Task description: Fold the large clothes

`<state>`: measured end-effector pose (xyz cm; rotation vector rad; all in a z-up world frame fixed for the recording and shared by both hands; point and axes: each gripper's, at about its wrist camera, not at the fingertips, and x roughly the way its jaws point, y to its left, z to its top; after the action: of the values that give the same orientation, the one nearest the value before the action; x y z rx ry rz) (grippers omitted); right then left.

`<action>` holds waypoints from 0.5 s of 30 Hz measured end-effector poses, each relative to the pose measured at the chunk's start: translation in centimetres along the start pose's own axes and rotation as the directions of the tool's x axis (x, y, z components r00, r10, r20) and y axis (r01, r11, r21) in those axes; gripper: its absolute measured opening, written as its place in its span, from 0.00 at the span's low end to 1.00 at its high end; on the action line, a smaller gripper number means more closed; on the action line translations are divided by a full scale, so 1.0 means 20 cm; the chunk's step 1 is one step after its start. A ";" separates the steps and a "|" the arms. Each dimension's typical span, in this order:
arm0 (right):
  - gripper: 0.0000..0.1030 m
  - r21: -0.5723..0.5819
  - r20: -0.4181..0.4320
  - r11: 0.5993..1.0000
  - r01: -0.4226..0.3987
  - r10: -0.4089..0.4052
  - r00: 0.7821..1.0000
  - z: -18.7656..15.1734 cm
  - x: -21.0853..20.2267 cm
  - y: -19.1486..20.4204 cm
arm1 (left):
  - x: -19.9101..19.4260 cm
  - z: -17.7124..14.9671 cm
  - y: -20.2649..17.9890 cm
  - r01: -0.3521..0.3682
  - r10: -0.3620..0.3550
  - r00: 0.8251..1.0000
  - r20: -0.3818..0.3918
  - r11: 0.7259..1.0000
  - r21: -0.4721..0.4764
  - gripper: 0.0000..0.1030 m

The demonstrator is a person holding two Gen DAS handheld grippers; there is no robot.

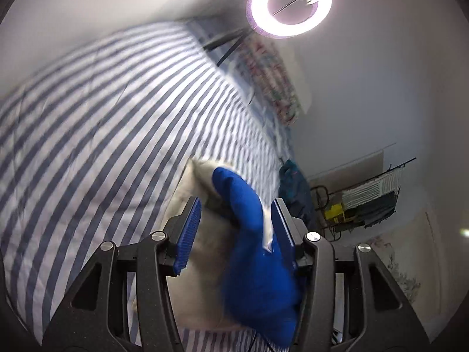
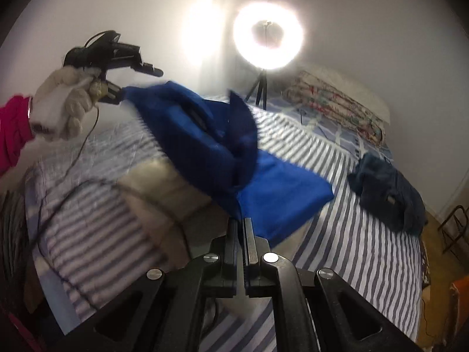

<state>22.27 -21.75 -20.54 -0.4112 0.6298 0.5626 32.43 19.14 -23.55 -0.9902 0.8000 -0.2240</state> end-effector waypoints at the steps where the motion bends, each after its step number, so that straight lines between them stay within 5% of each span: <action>1: 0.00 0.003 -0.011 1.000 -0.011 0.011 1.000 -0.03 -0.01 0.01 | 0.02 -0.03 0.02 -0.013 0.013 1.000 -0.020 1.000 -0.005 0.48; 3: 0.01 0.014 -0.034 1.000 -0.018 0.018 0.999 -0.08 -0.03 0.02 | 0.04 -0.09 0.05 -0.035 0.035 0.998 -0.060 0.999 0.007 0.49; 5: 0.20 0.062 -0.031 0.997 -0.038 0.040 0.999 -0.13 -0.11 -0.01 | 0.07 -0.14 0.08 -0.052 0.054 0.994 -0.095 0.998 0.023 0.49; 9: 0.42 0.240 -0.008 0.966 -0.098 0.103 0.995 -0.18 -0.18 -0.14 | 0.14 -0.21 0.13 -0.069 0.069 0.988 -0.137 0.998 0.002 0.49; 15: 0.52 0.527 0.006 0.828 -0.189 0.219 0.976 -0.20 0.01 -0.38 | 0.25 -0.26 0.11 -0.038 0.038 0.982 -0.185 0.999 0.002 0.49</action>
<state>25.23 -29.70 -22.24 0.1650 0.8562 0.5566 31.90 14.38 -29.33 -0.9640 0.9879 -0.2851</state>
